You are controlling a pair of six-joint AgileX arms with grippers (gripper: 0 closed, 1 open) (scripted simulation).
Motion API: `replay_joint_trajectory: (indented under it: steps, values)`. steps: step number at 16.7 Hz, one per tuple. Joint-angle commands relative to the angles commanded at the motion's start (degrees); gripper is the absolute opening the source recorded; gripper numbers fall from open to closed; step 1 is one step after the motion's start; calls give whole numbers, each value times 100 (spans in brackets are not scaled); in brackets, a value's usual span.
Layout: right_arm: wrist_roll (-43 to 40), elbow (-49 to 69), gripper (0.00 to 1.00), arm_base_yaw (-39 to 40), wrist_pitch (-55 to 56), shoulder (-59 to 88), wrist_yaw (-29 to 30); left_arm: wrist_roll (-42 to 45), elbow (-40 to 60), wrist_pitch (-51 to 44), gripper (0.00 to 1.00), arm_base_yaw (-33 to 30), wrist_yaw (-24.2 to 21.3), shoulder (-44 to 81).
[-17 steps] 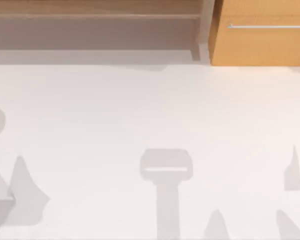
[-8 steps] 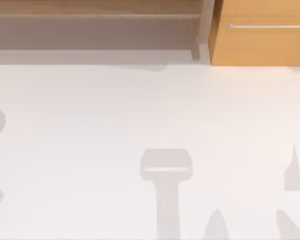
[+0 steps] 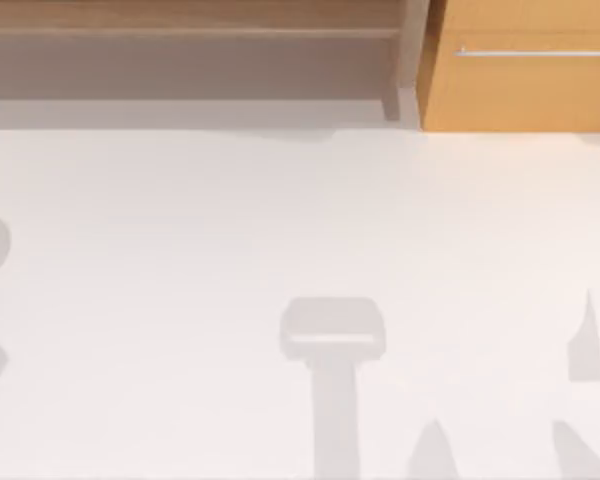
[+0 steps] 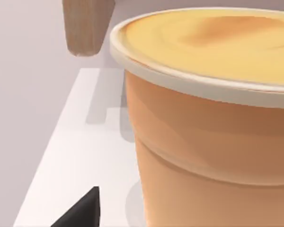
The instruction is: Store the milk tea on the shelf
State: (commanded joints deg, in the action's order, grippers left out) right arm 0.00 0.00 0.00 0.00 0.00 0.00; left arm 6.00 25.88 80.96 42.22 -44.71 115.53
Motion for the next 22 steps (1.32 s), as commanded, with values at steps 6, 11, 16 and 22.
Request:
replay_joint_trajectory:
  steps: [6,11,16,22]
  values:
    - [0,0,100,0,0,0,0,-139,878,-268,100,-703,689,510]
    - [0,0,100,0,0,0,0,-140,886,-271,92,-710,695,515]
    - [0,0,100,0,0,0,0,-140,886,-271,55,-710,695,515]
    - [0,0,100,0,0,0,0,-140,886,-271,10,-710,695,515]
